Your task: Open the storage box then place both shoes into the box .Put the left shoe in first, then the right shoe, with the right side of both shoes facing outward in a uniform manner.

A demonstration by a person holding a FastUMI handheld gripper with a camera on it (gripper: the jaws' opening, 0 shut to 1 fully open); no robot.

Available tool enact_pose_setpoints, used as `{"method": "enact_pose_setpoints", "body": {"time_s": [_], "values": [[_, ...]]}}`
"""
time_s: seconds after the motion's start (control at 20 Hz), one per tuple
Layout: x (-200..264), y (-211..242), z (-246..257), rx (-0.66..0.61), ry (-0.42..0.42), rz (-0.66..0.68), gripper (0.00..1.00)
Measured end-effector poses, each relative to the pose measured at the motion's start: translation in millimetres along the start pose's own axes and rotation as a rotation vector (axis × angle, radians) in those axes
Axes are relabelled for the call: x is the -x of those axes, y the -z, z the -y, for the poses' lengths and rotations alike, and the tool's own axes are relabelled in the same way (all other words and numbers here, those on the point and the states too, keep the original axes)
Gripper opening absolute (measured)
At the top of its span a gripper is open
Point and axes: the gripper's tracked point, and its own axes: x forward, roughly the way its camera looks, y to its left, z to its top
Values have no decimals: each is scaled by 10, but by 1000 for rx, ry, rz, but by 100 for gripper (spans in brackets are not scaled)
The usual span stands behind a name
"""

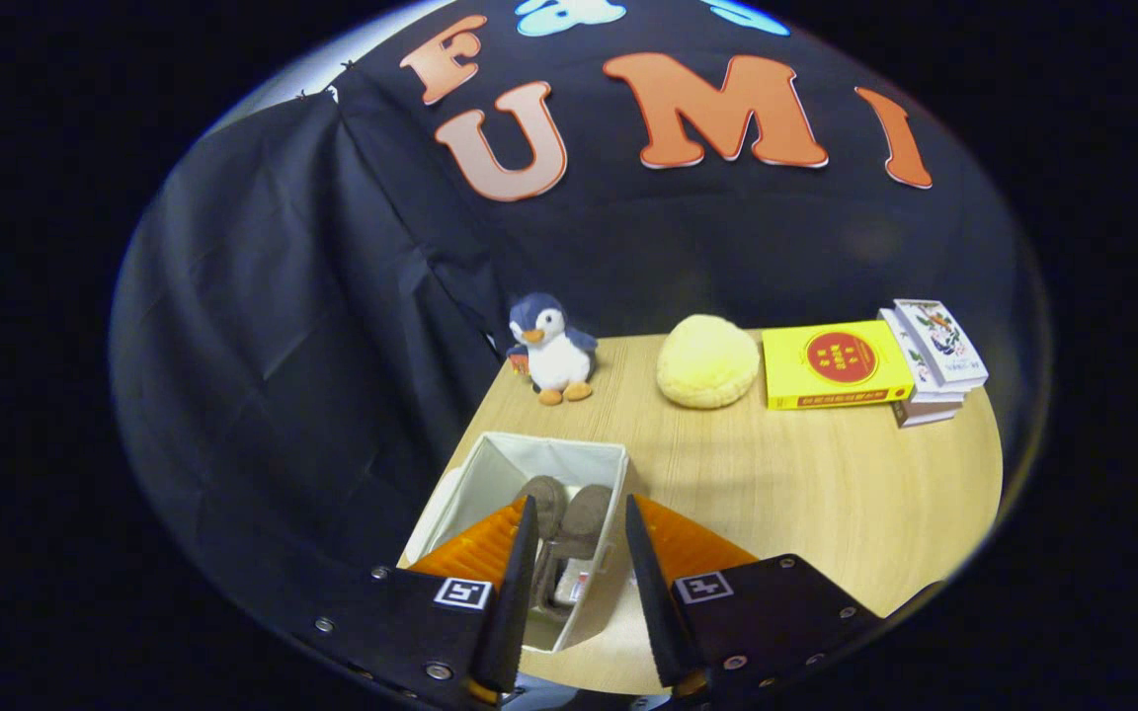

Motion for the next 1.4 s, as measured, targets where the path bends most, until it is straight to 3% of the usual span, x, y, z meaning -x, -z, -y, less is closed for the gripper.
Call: {"method": "enact_pose_setpoints", "body": {"time_s": [0.35,0.7,1.05,1.4], "values": [[876,-593,858,34,102,216,59],[1752,-1020,1561,28,214,462,90],[2544,-1410,1921,48,254,728,92],[2928,-1635,1915,205,272,902,92]]}}
